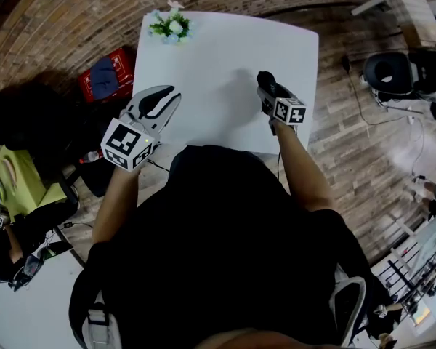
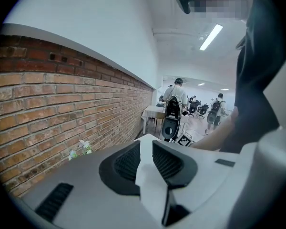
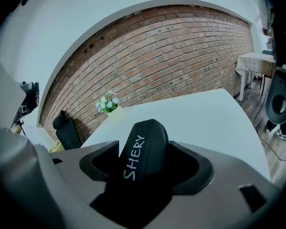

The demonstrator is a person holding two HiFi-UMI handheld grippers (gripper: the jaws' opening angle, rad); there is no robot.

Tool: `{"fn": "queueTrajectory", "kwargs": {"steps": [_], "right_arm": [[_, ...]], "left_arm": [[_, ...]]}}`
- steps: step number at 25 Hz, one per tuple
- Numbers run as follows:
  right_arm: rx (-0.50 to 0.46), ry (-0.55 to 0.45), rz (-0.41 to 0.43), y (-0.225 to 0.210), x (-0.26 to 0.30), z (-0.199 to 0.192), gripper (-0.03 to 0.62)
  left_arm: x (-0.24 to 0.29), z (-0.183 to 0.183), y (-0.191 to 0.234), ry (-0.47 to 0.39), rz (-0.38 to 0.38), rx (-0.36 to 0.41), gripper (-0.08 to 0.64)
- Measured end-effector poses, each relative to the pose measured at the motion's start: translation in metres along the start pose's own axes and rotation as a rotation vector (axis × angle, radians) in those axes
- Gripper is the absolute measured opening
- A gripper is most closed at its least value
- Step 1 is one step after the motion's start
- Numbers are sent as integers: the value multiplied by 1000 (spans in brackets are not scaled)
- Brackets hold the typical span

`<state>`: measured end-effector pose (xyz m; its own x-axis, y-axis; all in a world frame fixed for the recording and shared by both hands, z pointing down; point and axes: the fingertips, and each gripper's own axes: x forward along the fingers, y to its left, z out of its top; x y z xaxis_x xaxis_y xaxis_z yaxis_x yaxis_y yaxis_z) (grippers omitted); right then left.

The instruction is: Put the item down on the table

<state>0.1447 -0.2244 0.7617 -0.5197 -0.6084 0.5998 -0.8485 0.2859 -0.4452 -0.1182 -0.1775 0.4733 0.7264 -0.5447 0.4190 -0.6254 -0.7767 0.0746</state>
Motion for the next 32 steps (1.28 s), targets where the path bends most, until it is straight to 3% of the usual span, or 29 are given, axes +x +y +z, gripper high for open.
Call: {"fn": "queueTrajectory", "kwargs": {"steps": [32], "right_arm": [[-10,105,-21,-22,42,-43,341]], "left_arm": [[1,-13,5,36,23,-35,84]]}}
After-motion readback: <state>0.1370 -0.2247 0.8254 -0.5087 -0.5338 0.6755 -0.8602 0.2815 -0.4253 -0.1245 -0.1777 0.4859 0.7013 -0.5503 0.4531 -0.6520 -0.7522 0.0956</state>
